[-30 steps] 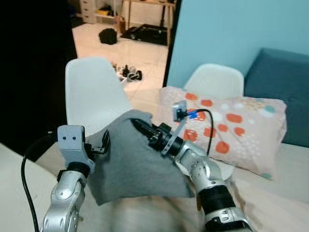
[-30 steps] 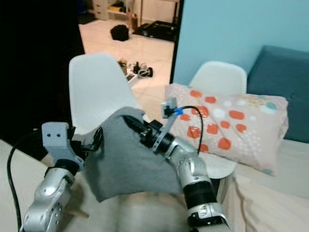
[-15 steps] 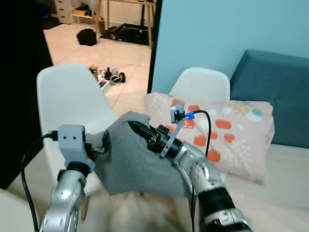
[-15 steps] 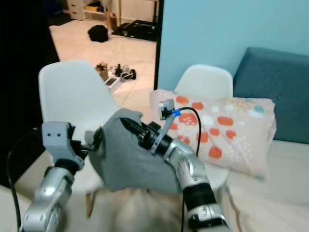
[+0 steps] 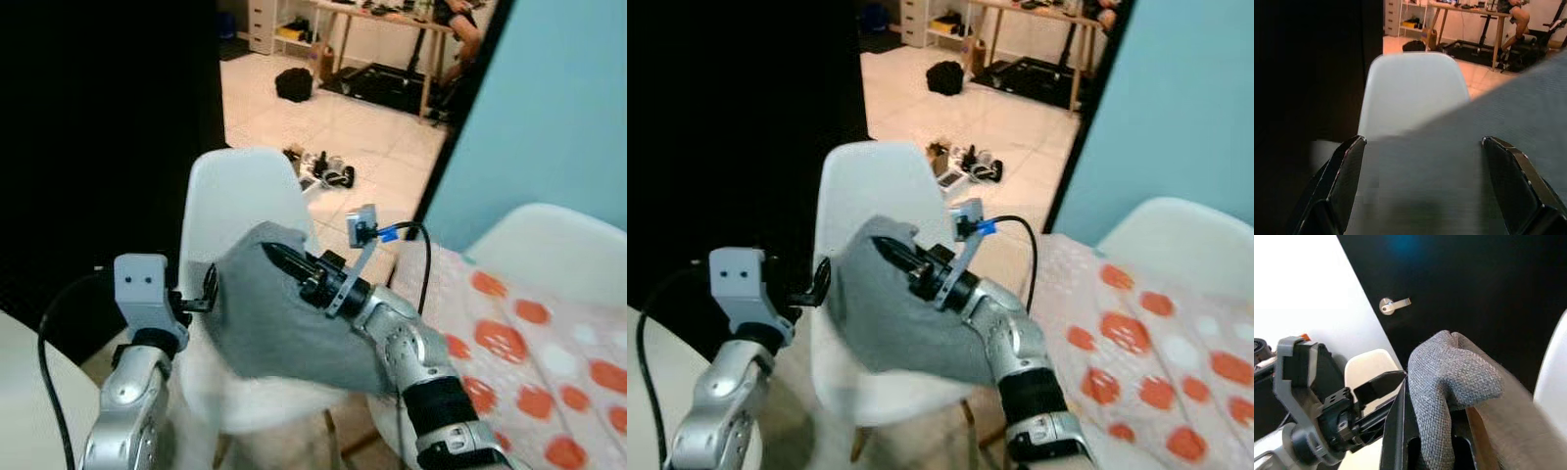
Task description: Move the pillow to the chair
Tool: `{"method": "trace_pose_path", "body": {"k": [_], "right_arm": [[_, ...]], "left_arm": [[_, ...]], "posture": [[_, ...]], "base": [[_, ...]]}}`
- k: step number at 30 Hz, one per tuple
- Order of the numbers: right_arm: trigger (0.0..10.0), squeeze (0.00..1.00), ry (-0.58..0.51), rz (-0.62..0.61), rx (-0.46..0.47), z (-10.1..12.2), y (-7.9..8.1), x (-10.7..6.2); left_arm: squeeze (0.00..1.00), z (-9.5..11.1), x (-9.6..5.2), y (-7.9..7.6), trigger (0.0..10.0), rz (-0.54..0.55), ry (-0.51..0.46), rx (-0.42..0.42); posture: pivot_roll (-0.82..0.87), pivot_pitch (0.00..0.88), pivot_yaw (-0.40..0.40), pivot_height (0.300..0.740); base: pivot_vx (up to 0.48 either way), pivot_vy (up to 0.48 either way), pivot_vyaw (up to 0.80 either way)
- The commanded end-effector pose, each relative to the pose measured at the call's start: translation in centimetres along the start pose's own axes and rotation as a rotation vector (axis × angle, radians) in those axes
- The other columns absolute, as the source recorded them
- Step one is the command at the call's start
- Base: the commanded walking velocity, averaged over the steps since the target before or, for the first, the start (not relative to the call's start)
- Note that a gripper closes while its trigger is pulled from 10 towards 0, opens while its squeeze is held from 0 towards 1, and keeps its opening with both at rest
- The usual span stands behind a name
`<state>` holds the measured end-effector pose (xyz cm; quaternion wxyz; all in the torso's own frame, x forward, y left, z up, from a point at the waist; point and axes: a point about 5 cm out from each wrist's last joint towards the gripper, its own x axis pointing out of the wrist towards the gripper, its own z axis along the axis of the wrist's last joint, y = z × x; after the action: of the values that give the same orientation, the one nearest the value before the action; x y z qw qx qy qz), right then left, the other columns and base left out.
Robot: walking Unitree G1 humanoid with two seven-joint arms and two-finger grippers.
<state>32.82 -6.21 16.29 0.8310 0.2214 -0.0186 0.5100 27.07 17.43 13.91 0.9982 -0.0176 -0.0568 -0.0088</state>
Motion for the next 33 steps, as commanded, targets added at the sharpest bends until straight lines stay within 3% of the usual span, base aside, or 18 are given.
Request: {"method": "trace_pose_path", "body": {"k": [1,7,14,26,29,32,33], "right_arm": [[10.0,0.00,-0.060,0.026,-0.029,1.3,0.1,0.0],[10.0,0.00,-0.038,-0.023,0.020,1.1,-0.5,0.1],[10.0,0.00,0.005,-0.068,0.017,0.7,-0.7,0.3],[10.0,0.00,0.079,-0.122,0.006,0.1,-1.1,0.5],[10.0,0.00,0.256,-0.191,-0.036,-1.3,-1.5,1.0],[10.0,0.00,0.307,-0.187,-0.054,-1.7,-1.4,1.2],[10.0,0.00,0.338,-0.171,-0.078,-1.9,-1.1,1.5]], "left_arm": [[0.00,0.0,0.0,-0.4,10.0,-0.011,0.001,-0.001],[0.00,-0.2,0.0,-0.4,10.0,-0.014,0.014,-0.002],[0.00,-0.4,-0.1,-0.7,10.0,-0.034,0.039,0.041],[0.00,-0.6,-0.1,-1.0,10.0,-0.063,0.051,-0.005],[0.00,-0.6,0.0,-0.8,10.0,-0.063,0.062,0.005],[0.00,-0.5,0.0,-0.8,10.0,-0.060,0.064,0.021],[0.00,-0.4,0.0,-0.7,10.0,-0.050,0.066,0.068]], "posture": [[0.01,0.000,-0.071,0.740],[0.01,0.000,-0.076,0.740],[0.01,0.000,-0.075,0.740],[0.01,0.000,-0.075,0.740],[0.01,0.000,-0.073,0.740],[0.01,0.000,-0.073,0.735],[0.02,0.000,-0.074,0.725]], "base": [[0.424,0.000,0.79],[0.071,0.000,0.50],[0.000,-0.421,0.00],[0.000,-0.039,0.00],[0.000,0.000,0.00],[0.000,0.000,0.00],[0.000,0.000,0.00]]}}
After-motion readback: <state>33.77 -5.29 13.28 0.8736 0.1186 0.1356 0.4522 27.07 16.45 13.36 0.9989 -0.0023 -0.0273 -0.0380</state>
